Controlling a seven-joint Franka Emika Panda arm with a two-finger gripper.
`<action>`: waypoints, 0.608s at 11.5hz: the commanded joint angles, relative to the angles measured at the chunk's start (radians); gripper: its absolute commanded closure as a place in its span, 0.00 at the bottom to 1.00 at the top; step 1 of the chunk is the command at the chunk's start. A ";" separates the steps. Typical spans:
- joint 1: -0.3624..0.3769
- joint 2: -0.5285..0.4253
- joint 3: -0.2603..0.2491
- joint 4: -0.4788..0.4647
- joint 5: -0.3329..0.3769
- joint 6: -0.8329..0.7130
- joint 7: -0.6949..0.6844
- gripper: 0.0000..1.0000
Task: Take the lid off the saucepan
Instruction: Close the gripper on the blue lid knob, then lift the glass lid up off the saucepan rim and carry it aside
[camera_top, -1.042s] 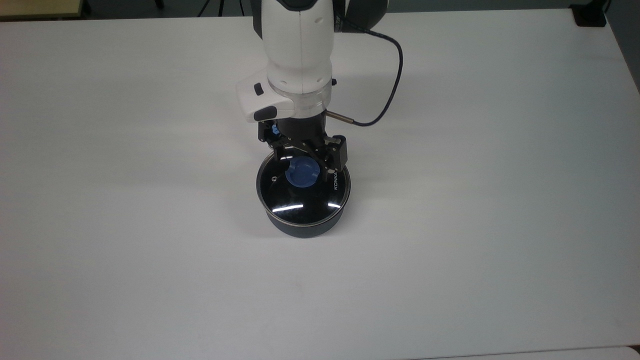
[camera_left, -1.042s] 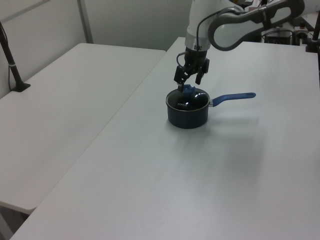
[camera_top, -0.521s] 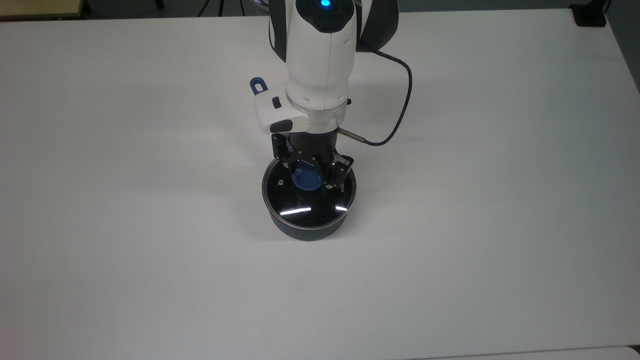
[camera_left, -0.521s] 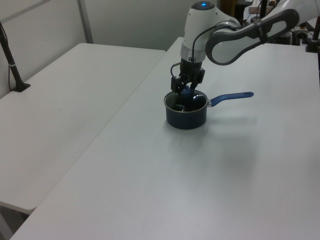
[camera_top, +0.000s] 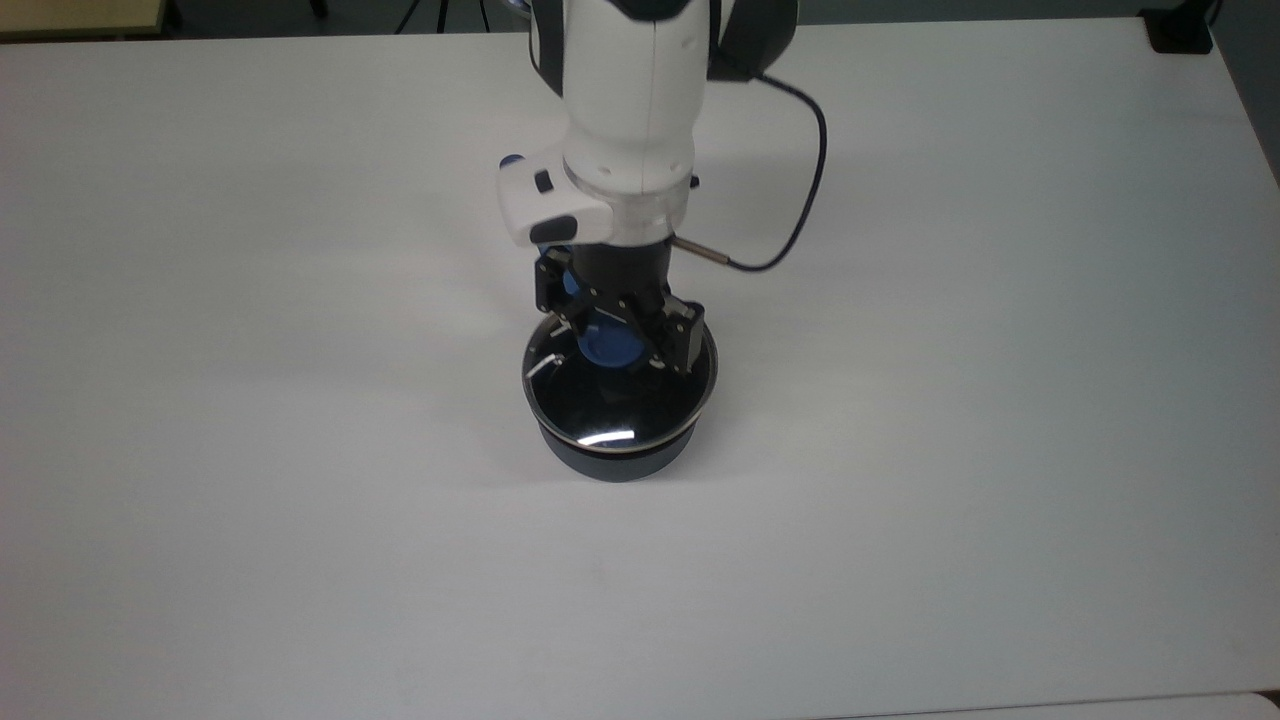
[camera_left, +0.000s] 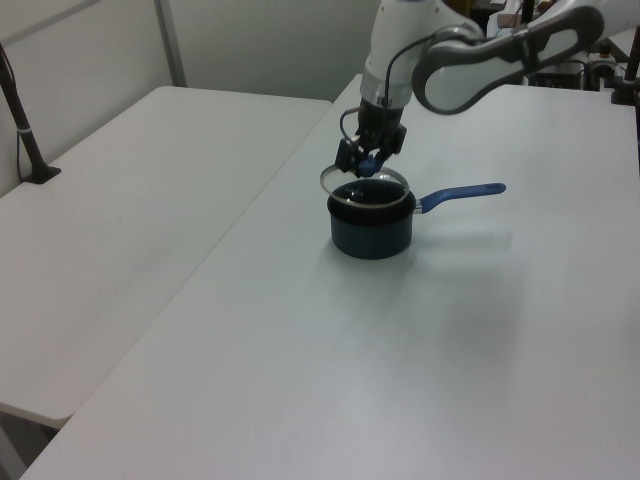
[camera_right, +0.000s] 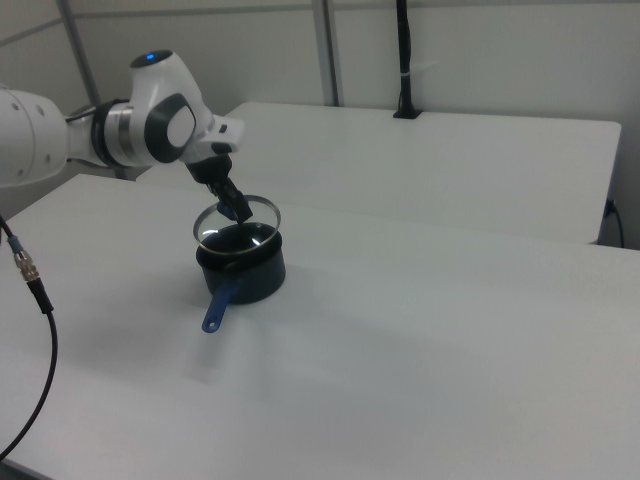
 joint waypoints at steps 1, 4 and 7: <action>-0.010 -0.124 0.007 -0.025 -0.001 -0.152 -0.161 0.50; -0.010 -0.233 0.045 -0.059 0.000 -0.367 -0.359 0.50; -0.012 -0.446 0.060 -0.302 0.003 -0.392 -0.490 0.50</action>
